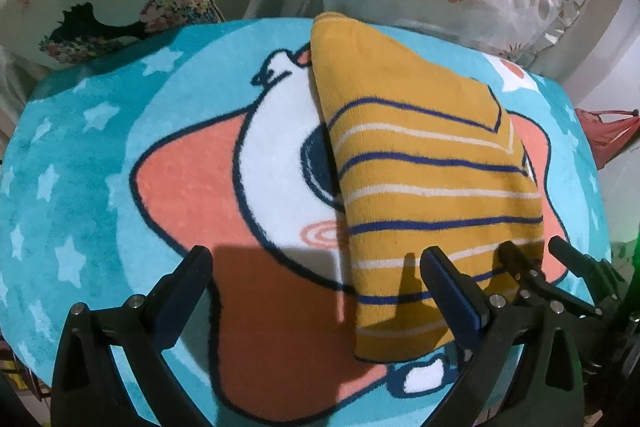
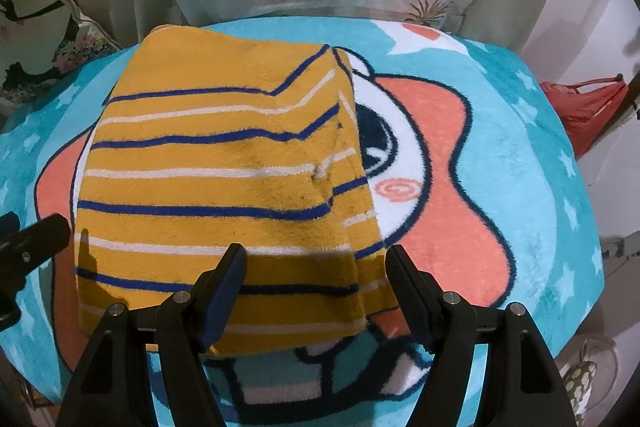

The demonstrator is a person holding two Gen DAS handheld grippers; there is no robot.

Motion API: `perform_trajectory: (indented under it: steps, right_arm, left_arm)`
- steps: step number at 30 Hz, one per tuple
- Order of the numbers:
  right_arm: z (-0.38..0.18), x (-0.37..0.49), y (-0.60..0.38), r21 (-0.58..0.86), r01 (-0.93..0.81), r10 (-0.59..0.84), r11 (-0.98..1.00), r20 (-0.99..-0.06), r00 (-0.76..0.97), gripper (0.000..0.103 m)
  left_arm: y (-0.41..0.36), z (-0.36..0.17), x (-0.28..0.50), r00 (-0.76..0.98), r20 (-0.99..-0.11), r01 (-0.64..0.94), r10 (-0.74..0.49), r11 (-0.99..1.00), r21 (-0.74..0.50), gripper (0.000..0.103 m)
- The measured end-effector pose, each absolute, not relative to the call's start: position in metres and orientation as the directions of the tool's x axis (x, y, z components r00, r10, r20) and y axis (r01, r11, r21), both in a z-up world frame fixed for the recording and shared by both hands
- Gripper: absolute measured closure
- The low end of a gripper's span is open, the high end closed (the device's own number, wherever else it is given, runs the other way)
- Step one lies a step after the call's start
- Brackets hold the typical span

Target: Fold small clothes

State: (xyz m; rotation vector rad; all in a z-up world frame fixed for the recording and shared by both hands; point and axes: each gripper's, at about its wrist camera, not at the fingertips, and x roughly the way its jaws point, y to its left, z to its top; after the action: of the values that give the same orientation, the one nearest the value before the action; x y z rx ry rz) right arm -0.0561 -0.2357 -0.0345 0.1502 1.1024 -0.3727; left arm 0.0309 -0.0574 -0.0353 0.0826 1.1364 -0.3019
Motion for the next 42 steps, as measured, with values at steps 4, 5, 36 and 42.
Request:
perform_trajectory:
  steps: [4, 5, 36, 42]
  right_arm:
    - [-0.036, -0.059, -0.239, -0.056, 0.376, -0.217, 0.925, -0.89, 0.402, 0.027]
    - [-0.036, -0.059, -0.24, -0.052, 0.374, -0.213, 0.926, -0.89, 0.402, 0.027]
    - [-0.026, -0.106, -0.258, -0.015, 0.161, -0.09, 0.987, -0.877, 0.471, 0.026]
    - [-0.028, -0.116, -0.252, -0.021, 0.125, -0.079, 0.992, -0.872, 0.483, 0.025]
  left_arm:
    - [-0.059, -0.041, 0.029, 0.369, -0.912, 0.27, -0.182, 0.959, -0.082, 0.0]
    - [-0.06, -0.042, 0.027, 0.37, -0.913, 0.261, -0.174, 0.962, -0.078, 0.0]
    - [-0.07, -0.019, -0.071, 0.44, -0.896, 0.049, -0.053, 0.998, -0.035, 0.0]
    - [-0.065, -0.025, -0.084, 0.434, -0.899, 0.018, -0.051, 0.999, -0.049, 0.0]
